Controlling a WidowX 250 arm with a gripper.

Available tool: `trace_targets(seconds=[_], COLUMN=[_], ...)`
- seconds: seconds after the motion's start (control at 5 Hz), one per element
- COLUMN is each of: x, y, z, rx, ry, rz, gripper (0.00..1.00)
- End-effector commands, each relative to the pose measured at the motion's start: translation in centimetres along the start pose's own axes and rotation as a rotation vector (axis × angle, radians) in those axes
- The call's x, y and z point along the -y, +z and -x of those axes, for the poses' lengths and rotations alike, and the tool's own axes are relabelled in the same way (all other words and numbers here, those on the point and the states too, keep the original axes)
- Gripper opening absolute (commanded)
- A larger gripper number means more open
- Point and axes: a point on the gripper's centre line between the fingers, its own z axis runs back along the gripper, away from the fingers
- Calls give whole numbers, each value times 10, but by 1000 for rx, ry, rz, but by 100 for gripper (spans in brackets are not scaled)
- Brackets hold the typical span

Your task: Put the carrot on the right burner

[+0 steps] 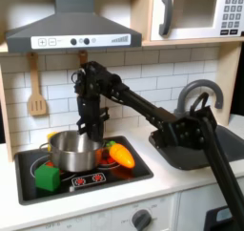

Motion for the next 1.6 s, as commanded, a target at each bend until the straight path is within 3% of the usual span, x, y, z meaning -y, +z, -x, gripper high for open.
trace_targets(seconds=[0.0, 0.6, 0.8, 1.0, 1.4], x=[4, 18, 15, 12, 9], y=[4, 4, 4, 2, -2], z=[0, 3, 3, 2, 3], rx=[6, -5, -3, -2, -3], ry=[-7, -28, -12, -5, -1], rz=[14, 35, 37, 15, 9], gripper=[0, 0, 23, 100, 100])
